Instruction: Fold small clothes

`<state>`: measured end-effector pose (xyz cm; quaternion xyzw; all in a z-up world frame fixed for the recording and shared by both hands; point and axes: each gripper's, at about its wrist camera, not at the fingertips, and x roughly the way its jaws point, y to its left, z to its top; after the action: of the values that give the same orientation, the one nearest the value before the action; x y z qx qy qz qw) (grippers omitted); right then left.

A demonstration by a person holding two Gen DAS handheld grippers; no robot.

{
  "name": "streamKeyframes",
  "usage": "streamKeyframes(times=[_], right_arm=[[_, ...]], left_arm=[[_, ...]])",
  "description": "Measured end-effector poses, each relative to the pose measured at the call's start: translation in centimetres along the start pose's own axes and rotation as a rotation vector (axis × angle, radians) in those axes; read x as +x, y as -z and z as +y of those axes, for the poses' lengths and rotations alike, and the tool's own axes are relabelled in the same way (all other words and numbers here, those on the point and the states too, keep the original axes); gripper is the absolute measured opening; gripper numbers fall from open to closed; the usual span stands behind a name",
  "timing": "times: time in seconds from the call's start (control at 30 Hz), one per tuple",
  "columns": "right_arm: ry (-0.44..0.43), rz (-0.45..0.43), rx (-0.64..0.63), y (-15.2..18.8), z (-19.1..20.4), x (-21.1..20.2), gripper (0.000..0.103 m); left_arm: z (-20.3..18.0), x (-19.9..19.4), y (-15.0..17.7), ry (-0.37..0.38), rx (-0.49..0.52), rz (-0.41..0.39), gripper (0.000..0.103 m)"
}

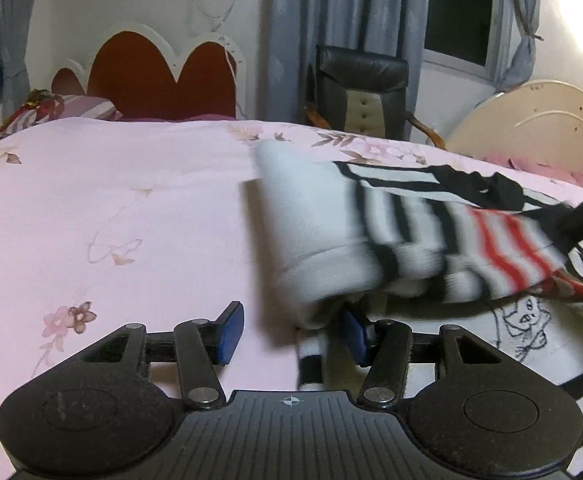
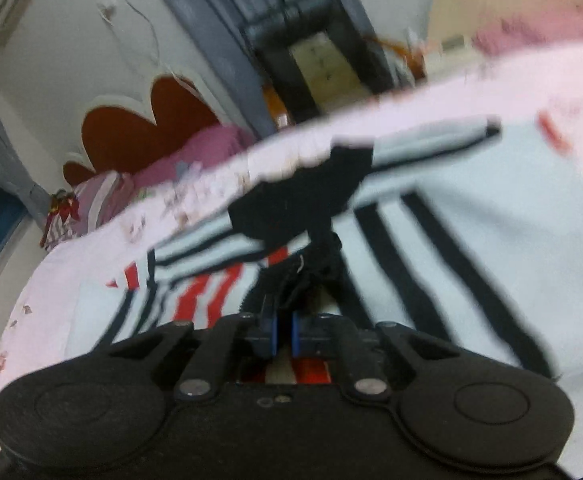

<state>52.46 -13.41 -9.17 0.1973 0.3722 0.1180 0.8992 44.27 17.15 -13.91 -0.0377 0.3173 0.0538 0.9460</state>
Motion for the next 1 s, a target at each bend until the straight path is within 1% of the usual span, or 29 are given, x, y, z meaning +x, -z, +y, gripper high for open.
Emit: streamKeyframes(times=[0.1, 0.13, 0.2, 0.23, 0.33, 0.43, 0.53, 0.77, 1.0], right_arm=[[0.066, -0.125, -0.036, -0.5, -0.9, -3.4, 0.007], [0.092, -0.134, -0.03, -0.5, -1.5, -3.8, 0.007], [0.108, -0.064, 0.003, -0.4, -3.1, -3.1, 0.007], [0.109, -0.048, 0.012, -0.2, -3.5, -2.9, 0.007], [0.102, -0.05, 0.013, 0.2, -3.8, -3.0, 0.007], [0.106, -0.053, 0.006, 0.4, -3.8, -3.2, 0.007], [0.114, -0.058, 0.007, 0.4, -4.2, -3.7, 0.007], [0.121, -0.044, -0.01, 0.5, -4.1, -2.9, 0.007], [0.139, -0.032, -0.016, 0.8, -4.6, -2.1, 0.007]], left_arm=[[0.4, 0.0, 0.1, 0.006, -0.01, 0.0, 0.054], [0.4, 0.0, 0.2, 0.007, -0.009, 0.0, 0.054], [0.3, -0.1, 0.1, 0.006, -0.006, -0.004, 0.054], [0.2, -0.1, 0.1, 0.009, -0.01, -0.007, 0.054], [0.2, -0.1, -0.1, 0.006, -0.004, -0.008, 0.054], [0.7, 0.2, -0.1, 0.014, -0.025, 0.012, 0.054], [0.7, 0.4, 0.0, 0.017, -0.015, 0.024, 0.054], [0.7, 0.6, -0.2, 0.02, -0.009, 0.039, 0.054], [0.5, 0.6, -0.7, 0.034, 0.027, 0.069, 0.054]])
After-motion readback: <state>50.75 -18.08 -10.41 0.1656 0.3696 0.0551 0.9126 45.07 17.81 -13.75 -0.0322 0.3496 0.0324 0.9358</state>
